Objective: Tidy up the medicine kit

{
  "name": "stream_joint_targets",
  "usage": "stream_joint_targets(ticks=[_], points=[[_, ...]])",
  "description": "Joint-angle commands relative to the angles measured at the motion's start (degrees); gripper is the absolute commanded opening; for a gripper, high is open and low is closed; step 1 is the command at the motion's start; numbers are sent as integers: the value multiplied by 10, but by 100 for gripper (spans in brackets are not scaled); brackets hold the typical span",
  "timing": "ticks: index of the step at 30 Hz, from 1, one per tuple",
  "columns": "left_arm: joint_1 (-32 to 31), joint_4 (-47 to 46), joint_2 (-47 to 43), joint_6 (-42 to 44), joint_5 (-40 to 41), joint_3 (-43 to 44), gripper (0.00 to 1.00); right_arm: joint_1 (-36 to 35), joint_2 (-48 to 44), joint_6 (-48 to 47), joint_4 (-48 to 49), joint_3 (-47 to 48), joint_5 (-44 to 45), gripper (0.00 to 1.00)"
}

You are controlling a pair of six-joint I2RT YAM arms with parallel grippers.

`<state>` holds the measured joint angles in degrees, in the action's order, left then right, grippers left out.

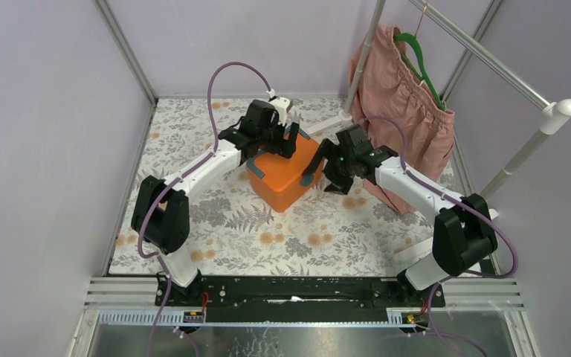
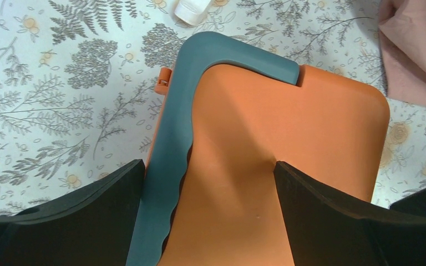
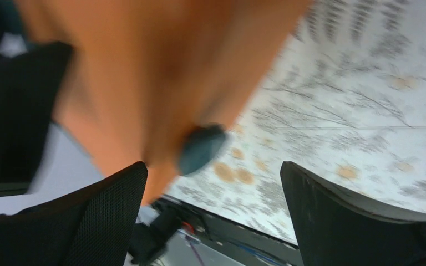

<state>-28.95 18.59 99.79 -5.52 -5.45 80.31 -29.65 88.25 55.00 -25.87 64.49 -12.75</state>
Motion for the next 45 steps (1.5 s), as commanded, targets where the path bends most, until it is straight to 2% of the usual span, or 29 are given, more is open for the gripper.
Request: stream_joint_targets(ticks=[1,10,22,28,34,38,45], points=[[-33,99,40,7,-40,-21,92,-10,-24,27,122,53,-14,100],[-32,101,43,4,-30,-18,92,-10,-44,7,104,32,3,100],[-22,101,43,-11,-14,-18,92,-9,-159,-64,11,-67,166,100],[-19,100,42,-15,-16,-19,92,-9,-177,-60,-2,-127,189,100],[-19,113,36,-21,-16,-22,92,-8,-190,-56,-25,-171,259,100],[-19,125,31,-27,-20,-19,92,5,-153,-68,18,-180,213,100],[-19,128,-9,-31,-22,-76,92,32,-36,-102,81,-92,147,100]])
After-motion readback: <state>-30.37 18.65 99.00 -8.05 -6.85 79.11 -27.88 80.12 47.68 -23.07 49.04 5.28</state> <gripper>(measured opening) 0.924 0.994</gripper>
